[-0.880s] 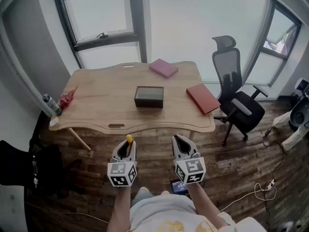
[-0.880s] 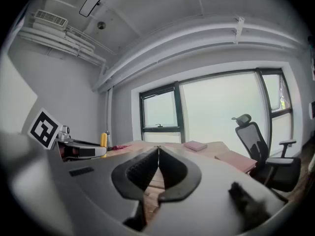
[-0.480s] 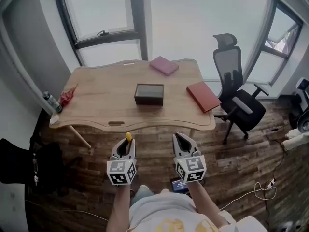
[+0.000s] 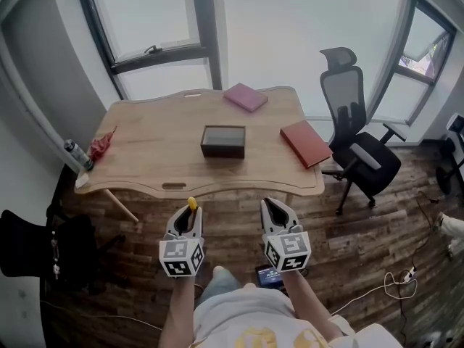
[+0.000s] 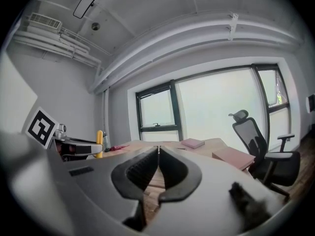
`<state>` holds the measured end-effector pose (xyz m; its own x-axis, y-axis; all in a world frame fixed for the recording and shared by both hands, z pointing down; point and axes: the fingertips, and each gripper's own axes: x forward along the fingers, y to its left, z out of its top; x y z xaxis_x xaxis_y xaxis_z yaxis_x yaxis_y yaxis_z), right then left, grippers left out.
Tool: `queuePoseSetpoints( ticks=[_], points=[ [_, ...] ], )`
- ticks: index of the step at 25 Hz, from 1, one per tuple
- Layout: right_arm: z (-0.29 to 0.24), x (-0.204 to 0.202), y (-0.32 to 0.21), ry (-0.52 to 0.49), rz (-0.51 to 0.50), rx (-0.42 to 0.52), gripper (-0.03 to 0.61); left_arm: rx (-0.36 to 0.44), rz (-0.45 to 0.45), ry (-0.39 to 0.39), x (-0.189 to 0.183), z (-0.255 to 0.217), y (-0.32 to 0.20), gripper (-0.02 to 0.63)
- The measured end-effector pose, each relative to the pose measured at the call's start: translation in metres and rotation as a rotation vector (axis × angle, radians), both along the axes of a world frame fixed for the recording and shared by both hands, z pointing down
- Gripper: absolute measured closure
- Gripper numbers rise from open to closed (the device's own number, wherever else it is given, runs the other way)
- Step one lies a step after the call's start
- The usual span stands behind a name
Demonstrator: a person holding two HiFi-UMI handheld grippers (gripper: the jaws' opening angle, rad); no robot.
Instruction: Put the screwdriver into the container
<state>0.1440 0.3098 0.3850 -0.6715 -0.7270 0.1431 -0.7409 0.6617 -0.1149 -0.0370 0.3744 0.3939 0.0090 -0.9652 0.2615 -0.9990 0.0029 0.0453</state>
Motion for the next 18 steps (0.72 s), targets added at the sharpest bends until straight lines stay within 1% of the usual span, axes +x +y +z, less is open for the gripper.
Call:
queuePoseSetpoints(
  ticks=[5, 9, 13, 18],
  points=[
    [0.009, -0.005, -0.016, 0.010, -0.007, -0.018, 0.546, -0.003, -0.005, 0.000, -0.006, 0.004, -0.018, 0.535],
    [0.016, -0.013, -0.043, 0.016, 0.004, -0.032, 0.546, -0.017, -0.004, 0.007, -0.019, 0.012, -0.045, 0.535],
    [0.025, -0.030, -0.085, 0.026, 0.022, -0.044, 0.546, -0.021, 0.006, 0.014, -0.039, 0.018, -0.089, 0.535],
    [0.026, -0.061, -0.152, 0.048, 0.052, -0.057, 0.546, -0.030, 0.041, 0.028, -0.070, 0.021, -0.165, 0.535]
  ],
)
